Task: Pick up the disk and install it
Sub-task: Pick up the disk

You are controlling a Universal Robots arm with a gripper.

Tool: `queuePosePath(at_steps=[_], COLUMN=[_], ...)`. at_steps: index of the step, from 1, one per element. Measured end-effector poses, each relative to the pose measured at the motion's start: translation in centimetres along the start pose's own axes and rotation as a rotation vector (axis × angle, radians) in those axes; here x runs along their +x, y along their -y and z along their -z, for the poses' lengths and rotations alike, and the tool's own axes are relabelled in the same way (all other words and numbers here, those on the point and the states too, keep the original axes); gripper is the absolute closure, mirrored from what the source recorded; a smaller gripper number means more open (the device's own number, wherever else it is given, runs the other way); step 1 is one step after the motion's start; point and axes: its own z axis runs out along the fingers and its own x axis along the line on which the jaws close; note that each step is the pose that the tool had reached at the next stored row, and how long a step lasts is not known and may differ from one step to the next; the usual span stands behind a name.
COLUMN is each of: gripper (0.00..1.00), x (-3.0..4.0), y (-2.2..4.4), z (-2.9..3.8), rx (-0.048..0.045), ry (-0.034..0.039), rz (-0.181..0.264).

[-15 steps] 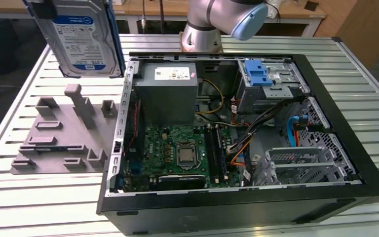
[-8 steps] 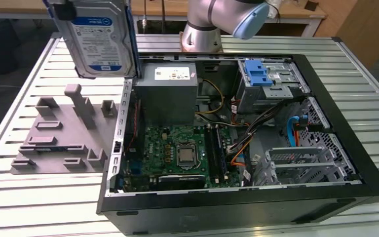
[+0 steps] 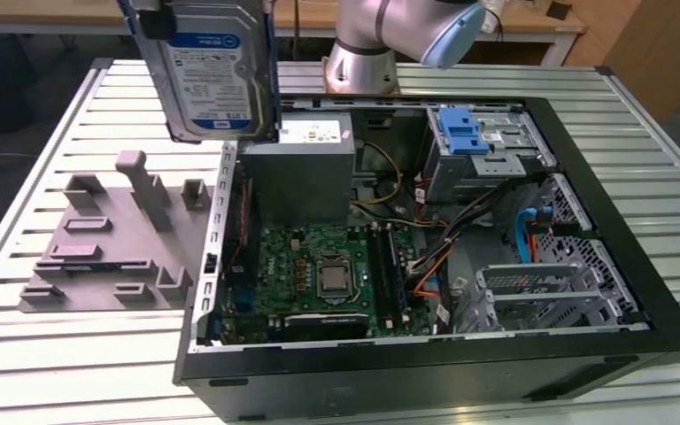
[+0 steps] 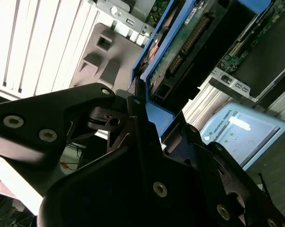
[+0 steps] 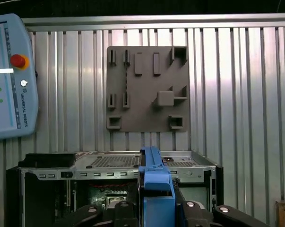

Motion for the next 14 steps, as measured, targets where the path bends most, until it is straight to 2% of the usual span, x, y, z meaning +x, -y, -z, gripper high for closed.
queuePosePath(at_steps=[14], gripper=[0.64], x=[0.46], y=[5.43], z=[0.11], rx=[-0.0004], ry=[0.0001], rz=[0.000])
